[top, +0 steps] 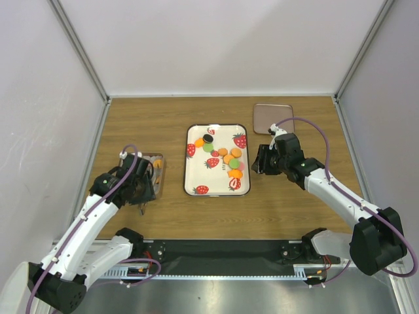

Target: Pack the cookies

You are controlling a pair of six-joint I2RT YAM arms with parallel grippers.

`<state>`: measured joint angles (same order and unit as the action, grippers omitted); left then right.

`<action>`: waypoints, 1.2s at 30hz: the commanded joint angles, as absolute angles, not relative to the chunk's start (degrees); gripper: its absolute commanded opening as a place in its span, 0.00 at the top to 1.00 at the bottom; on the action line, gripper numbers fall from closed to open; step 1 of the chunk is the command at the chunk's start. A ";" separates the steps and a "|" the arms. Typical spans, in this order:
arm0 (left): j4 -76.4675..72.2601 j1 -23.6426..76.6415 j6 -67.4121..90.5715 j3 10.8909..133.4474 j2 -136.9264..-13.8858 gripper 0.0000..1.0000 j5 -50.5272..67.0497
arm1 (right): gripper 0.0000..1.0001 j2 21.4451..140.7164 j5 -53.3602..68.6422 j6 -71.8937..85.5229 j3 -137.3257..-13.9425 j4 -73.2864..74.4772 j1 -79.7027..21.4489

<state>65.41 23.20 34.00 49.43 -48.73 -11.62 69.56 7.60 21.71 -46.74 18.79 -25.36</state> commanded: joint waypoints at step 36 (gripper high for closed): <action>46.77 43.95 29.36 78.83 -87.53 0.51 -7.92 | 0.49 68.64 4.57 20.39 -48.52 18.81 -24.52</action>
<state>51.46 43.79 30.94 75.24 -86.06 -9.85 69.54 5.21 20.93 -46.74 19.27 -24.73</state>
